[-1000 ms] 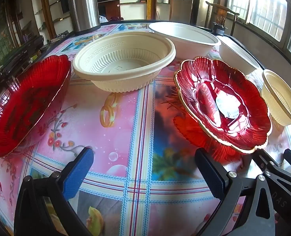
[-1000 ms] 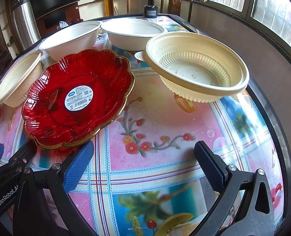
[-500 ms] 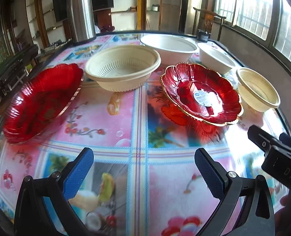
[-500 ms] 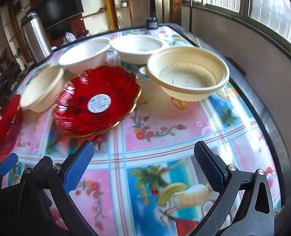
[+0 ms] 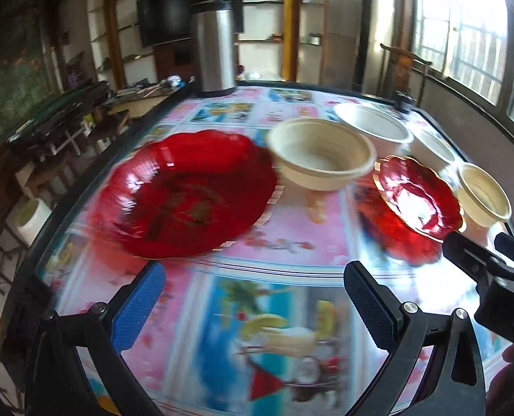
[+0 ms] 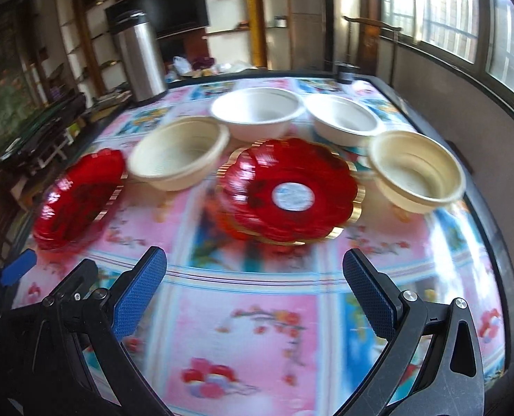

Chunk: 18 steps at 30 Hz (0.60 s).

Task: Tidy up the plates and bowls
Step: 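Move the left gripper toward the rim of the large red wedding plate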

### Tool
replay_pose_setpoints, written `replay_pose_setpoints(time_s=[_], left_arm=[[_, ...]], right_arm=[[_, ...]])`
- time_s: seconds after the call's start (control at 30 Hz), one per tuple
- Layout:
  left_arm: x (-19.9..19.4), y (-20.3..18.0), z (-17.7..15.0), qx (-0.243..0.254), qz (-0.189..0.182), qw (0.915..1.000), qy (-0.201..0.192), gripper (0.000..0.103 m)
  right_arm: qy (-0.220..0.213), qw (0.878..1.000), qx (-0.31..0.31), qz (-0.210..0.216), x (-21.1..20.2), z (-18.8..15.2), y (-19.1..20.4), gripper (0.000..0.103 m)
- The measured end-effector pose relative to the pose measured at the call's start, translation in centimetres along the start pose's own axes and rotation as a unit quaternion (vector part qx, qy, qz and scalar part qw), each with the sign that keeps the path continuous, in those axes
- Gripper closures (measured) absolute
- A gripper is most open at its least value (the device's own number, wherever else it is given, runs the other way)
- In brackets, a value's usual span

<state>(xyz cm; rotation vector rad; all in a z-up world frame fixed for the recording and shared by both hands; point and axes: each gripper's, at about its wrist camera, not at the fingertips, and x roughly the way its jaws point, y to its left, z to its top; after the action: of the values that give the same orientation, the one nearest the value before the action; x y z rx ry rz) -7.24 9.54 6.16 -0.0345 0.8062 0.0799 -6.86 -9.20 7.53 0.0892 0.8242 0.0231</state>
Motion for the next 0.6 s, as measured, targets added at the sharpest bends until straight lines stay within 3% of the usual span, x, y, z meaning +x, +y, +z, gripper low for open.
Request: replay_pose_setpoints(time_s=[0.33,0.6], left_arm=[[0.8,5.2,-0.4,-0.043,0.02,0.9989,0.003,0.0],[0.9,7.2,-0.8,-0.054,0.021,0.9983,0.004,0.0]], right_arm=[[0.02,0.999,-0.025,0.041,0.9,-0.3,5.2,0.0],[0.03,0.998,-0.04,0.041,1.7,-0.6,7.2,0.0]])
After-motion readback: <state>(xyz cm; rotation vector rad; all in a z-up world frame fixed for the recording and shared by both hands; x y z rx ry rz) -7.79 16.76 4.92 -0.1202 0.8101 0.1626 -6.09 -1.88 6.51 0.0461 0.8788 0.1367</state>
